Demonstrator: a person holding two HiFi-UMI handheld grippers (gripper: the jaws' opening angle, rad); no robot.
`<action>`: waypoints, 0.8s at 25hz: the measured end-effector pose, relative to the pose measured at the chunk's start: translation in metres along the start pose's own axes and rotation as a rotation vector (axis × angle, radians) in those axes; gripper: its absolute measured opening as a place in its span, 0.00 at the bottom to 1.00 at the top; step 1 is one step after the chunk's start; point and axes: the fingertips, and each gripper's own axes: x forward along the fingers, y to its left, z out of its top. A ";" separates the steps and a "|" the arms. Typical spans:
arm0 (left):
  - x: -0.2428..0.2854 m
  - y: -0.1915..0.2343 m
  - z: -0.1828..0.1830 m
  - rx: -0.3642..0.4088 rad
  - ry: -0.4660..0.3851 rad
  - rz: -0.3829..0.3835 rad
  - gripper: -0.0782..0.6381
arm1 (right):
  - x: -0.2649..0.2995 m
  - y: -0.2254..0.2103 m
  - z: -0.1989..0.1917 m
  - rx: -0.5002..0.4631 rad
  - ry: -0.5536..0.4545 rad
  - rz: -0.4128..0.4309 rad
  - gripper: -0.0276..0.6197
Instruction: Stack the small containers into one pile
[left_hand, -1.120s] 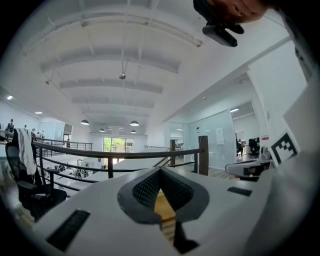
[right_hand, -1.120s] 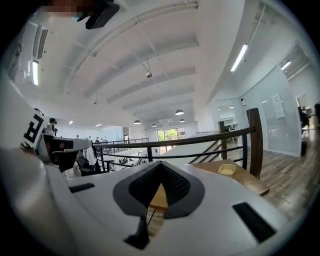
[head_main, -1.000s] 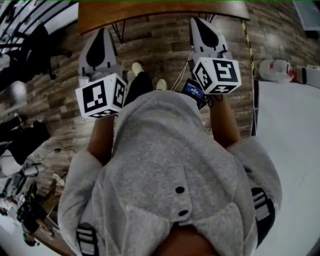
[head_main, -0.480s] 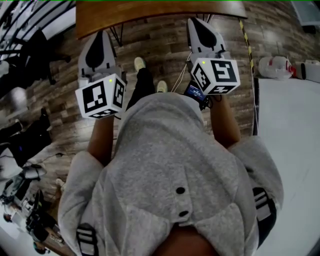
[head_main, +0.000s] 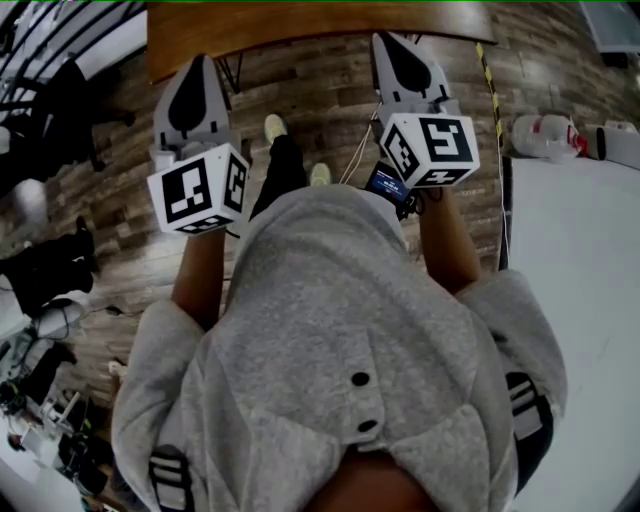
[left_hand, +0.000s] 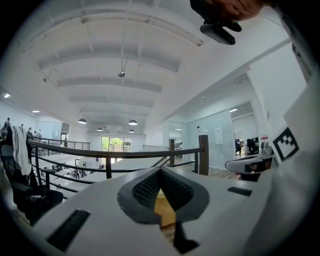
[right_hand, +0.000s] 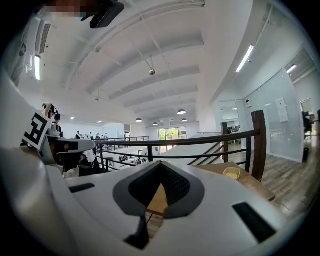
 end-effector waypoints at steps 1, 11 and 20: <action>0.004 0.000 -0.001 -0.001 0.003 -0.001 0.12 | 0.004 -0.001 -0.001 0.001 0.004 0.004 0.06; 0.062 0.031 0.005 0.002 0.010 0.002 0.12 | 0.075 -0.003 0.011 -0.051 0.020 0.037 0.06; 0.124 0.083 -0.002 -0.022 0.038 0.015 0.12 | 0.157 -0.007 0.015 -0.039 0.049 0.044 0.06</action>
